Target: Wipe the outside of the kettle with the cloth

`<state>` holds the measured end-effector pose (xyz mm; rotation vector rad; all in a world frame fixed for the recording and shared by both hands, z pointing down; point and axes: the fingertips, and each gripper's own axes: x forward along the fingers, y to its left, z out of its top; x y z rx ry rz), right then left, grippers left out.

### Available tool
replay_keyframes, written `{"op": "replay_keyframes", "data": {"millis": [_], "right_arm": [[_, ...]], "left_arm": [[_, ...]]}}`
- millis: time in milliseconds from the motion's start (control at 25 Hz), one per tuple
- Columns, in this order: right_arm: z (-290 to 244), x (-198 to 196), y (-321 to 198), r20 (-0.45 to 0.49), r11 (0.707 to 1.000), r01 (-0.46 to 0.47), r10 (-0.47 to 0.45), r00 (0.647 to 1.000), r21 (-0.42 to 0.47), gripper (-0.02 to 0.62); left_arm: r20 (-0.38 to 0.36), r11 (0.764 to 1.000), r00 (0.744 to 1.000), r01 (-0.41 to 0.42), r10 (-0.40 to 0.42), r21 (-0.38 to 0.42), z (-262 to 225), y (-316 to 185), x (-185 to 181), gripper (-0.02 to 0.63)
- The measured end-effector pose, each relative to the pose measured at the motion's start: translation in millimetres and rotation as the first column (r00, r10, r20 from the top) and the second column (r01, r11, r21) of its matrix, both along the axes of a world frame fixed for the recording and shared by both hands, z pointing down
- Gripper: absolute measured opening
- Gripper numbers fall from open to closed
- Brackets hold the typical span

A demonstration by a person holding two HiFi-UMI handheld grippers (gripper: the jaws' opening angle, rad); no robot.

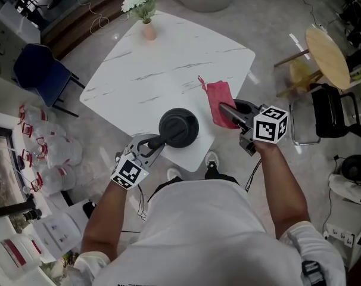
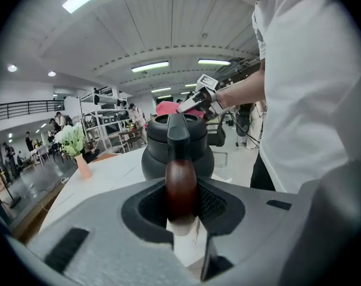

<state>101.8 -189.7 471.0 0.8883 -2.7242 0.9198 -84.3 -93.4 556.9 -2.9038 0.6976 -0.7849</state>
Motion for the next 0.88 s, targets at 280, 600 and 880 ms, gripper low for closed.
{"op": "replay_keyframes", "data": {"millis": [280,600,880], "right_arm": [[-22,-28,28,0.054,0.948,0.319,-0.318,0.946,0.001,0.063],[-34,-75,69,0.172,0.782,0.624,-0.612,0.772,-0.016,0.061],[23,-84,53,-0.131,0.788,0.611,-0.615,0.778,-0.068,0.061]], "left_arm": [[0.098,0.987,0.991,-0.107,0.096,0.122,2,19,8,0.092],[0.176,0.965,0.973,-0.183,0.15,0.187,3,28,16,0.091],[0.216,0.952,0.961,-0.219,0.172,0.216,0,33,22,0.091]]}}
